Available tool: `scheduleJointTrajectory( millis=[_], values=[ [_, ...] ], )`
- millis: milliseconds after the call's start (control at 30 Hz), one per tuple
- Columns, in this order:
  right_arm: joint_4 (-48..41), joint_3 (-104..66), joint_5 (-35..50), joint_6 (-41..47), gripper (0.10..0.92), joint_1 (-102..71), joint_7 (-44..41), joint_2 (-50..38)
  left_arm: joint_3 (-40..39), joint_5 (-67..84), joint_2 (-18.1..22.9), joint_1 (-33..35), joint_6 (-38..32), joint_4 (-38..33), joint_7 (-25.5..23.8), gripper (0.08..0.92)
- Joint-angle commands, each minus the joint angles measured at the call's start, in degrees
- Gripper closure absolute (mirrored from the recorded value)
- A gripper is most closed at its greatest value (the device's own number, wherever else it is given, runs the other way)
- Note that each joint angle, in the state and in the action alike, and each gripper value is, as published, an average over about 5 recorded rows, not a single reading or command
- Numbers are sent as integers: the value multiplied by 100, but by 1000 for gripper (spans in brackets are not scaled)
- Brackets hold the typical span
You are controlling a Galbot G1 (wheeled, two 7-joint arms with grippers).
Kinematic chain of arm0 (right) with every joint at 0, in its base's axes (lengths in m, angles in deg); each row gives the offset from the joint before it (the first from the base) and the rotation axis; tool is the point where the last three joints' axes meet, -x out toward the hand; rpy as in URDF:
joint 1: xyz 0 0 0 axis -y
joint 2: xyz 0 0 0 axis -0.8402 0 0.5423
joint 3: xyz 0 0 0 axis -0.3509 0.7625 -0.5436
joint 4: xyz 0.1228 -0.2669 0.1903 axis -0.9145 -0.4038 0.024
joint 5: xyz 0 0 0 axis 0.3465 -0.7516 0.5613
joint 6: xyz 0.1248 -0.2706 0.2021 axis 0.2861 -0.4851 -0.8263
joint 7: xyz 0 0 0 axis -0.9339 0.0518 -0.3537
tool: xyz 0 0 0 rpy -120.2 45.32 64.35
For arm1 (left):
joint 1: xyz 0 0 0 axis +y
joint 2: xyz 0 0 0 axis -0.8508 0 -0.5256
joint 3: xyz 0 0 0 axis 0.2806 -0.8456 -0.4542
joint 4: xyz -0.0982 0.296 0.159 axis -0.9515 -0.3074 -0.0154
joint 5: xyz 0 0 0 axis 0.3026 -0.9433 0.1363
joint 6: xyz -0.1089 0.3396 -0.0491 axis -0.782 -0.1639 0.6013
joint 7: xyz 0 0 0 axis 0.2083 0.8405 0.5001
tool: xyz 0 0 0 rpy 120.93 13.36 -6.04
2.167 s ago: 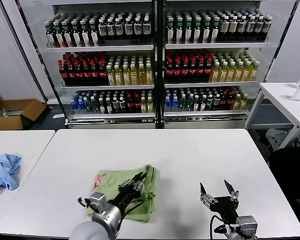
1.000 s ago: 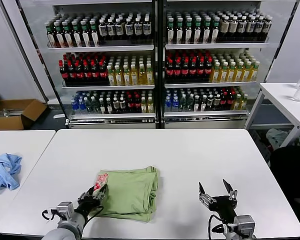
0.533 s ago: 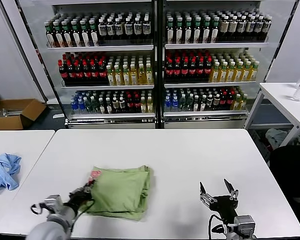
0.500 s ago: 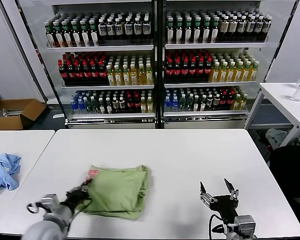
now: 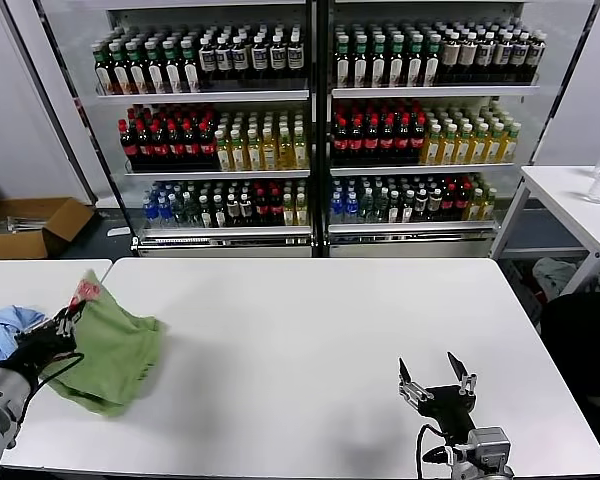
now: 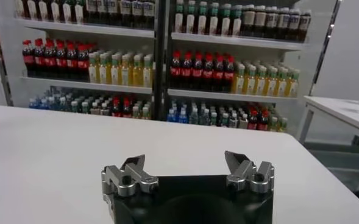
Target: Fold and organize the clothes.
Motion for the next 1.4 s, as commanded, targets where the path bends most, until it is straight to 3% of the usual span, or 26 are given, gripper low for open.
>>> scheduleJointTrajectory(
  millis=[33, 133, 233, 400, 567, 667, 833, 1067, 1267, 1400],
  values=[
    [129, -49, -67, -16, 203, -140, 0, 20, -4188, -990, 1620, -195, 66, -913, 235, 898],
    [167, -36, -125, 2, 203, -172, 0, 17, -5110, -1500, 2266, -353, 55, -605, 153, 898],
    [179, -25, -155, 16, 203, -139, -8, -7, -5517, -1850, 2827, -695, 20, -160, 155, 898],
    [140, 28, 143, -27, 203, 149, 69, -124, -5320, -2058, 3747, -1679, -388, 838, 570, 898],
    [37, 46, 435, 23, 203, 614, 125, -237, -5054, -1955, 4027, -2404, -731, 1529, 655, 893],
    [-124, 3, 439, -75, 203, 796, 54, -328, -5021, -1920, 3799, -2393, -800, 1467, 500, 844],
    [-411, 251, 470, -170, 203, 1032, -68, -332, -4629, -2059, 2871, -1963, -1100, 1011, 93, 701],
    [-1400, 1644, 1362, 536, 203, 2105, 276, 7, -3174, -3164, 1636, -1231, -2112, 692, -507, 502],
    [-2216, 2094, 1529, 771, 218, 2672, 443, 179, -2085, -3160, 1231, -996, -2327, 809, -646, 329],
    [-2360, 2028, 1515, 751, 302, 2785, 425, 156, -1847, -3063, 1205, -910, -2340, 818, -644, 219]
  ],
)
